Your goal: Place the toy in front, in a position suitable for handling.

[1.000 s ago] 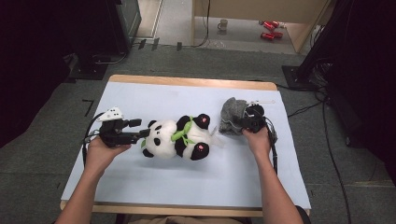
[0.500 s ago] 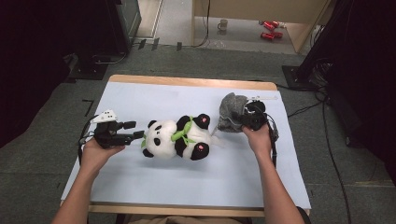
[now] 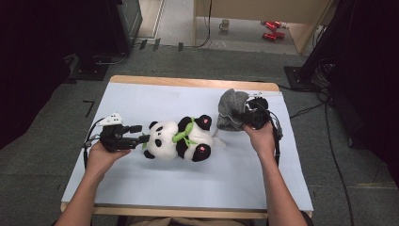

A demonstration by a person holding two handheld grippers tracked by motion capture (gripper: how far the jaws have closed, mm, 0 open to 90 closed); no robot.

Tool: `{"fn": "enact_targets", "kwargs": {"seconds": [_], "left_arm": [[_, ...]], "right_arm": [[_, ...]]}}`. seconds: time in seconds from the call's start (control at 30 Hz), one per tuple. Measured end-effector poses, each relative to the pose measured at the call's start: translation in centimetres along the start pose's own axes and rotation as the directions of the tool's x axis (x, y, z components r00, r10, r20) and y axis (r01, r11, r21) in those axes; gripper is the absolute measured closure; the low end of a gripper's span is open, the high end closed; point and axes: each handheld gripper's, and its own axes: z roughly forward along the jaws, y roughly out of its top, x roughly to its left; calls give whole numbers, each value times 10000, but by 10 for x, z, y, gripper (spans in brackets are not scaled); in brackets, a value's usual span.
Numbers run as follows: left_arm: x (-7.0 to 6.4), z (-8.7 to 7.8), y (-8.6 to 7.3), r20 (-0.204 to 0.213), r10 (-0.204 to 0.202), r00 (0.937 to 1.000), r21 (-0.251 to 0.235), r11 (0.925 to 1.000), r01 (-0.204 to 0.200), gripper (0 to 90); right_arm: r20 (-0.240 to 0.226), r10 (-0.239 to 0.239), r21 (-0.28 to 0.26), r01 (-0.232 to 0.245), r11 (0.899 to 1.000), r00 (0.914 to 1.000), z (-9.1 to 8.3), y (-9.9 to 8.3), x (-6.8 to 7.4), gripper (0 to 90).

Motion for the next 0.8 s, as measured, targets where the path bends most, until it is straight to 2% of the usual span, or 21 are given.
{"fn": "enact_targets", "kwargs": {"seconds": [0.27, 0.37, 0.47, 0.53, 0.67, 0.7, 0.8], "left_arm": [[-5, -2, -4, 79, -85, 9999, 99, 9999, 85, 373], [-6, -2, -7, 243, -202, 9995, 88, 9998, 200, 373], [-8, 1, -9, 254, -87, 9996, 238, 9997, 81, 368], [-10, 9, -12, 204, 95, 9997, 543, 9985, -106, 365], [-9, 14, -14, 236, 113, 9997, 604, 9981, -127, 347], [-9, 16, -17, 257, 163, 9995, 461, 9988, -175, 347], [-7, 18, -20, 351, 140, 9993, 393, 9991, -154, 330]], "right_arm": [[-196, -727, -120, 724, 9973, 9972, -15, 20, 29, 784], [-248, -896, -187, 891, 9958, 9957, -21, 30, 39, 784], [-332, -1043, -222, 1036, 9944, 9940, -25, 39, 48, 783], [-425, -1190, -258, 1180, 9927, 9920, -27, 46, 57, 784], [-749, -1261, -266, 1244, 9919, 9892, -25, 52, 68, 784], [-932, -1438, -278, 1418, 9895, 9852, -24, 55, 77, 783], [-1179, -1652, -264, 1632, 9862, 9792, -21, 58, 88, 783]]}}
